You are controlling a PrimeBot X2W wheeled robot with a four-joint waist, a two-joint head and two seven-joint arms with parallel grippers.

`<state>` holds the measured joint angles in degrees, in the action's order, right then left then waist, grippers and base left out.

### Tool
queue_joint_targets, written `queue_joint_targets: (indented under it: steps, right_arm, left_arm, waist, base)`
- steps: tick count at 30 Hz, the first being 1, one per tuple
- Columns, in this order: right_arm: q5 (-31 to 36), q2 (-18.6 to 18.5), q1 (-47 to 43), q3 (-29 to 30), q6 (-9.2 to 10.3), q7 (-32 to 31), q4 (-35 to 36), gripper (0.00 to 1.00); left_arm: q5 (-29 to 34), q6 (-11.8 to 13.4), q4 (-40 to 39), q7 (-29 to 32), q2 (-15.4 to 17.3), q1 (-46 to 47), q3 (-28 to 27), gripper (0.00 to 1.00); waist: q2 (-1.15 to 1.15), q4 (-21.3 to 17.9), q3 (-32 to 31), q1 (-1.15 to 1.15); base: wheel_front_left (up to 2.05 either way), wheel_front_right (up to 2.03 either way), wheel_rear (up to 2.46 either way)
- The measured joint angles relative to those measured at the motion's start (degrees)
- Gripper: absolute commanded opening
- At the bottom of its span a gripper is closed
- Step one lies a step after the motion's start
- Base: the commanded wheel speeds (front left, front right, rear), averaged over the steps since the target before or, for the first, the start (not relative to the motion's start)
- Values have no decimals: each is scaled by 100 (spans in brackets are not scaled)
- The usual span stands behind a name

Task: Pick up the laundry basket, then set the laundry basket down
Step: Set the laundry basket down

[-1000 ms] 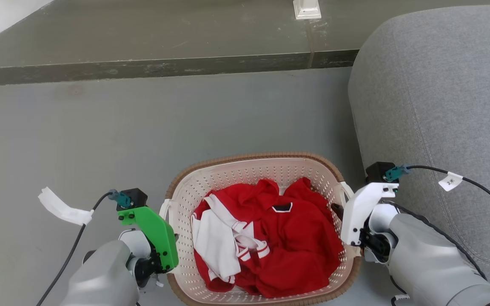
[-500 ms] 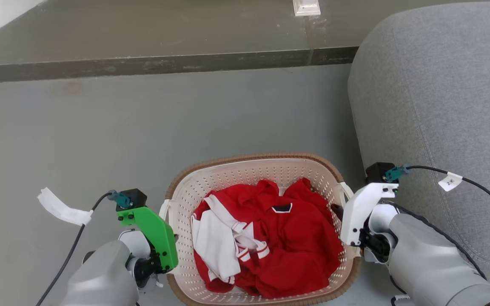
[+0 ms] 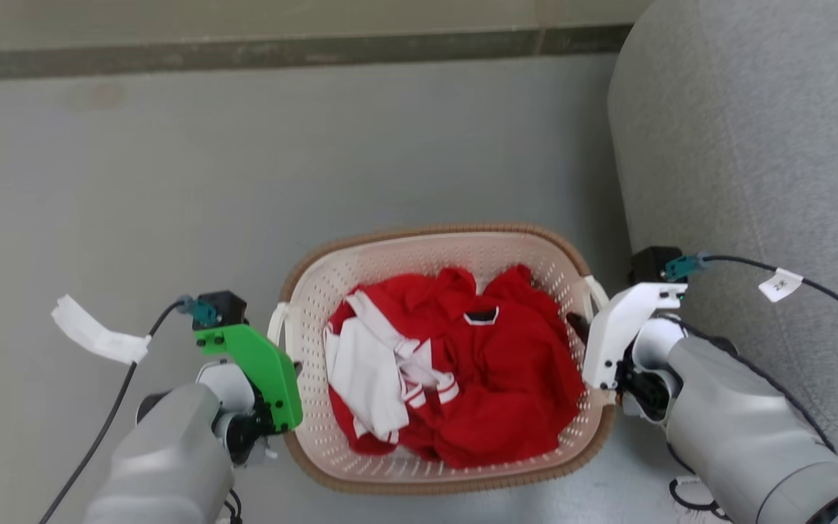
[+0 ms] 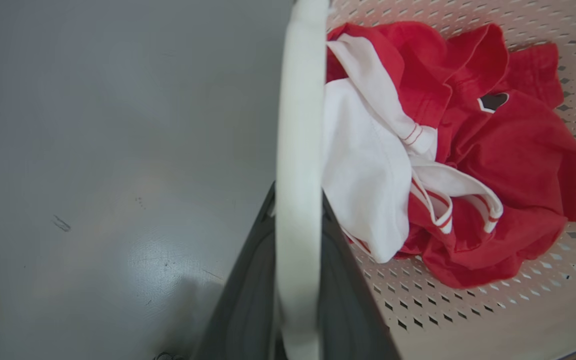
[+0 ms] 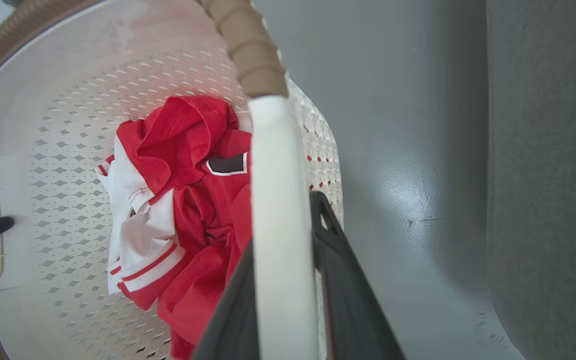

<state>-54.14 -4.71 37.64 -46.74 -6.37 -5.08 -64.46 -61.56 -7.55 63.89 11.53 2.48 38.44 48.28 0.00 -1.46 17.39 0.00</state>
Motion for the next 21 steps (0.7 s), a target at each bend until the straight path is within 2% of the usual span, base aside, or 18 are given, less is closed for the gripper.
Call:
queue_joint_targets:
  steps: [21]
  right_arm:
    - [10,-224,719,-66,0,420,209,0]
  left_arm:
    - [244,0,15,-721,-21,755,-3,0]
  waist:
    - [0,140,1358,0]
  base:
    - [0,0,0]
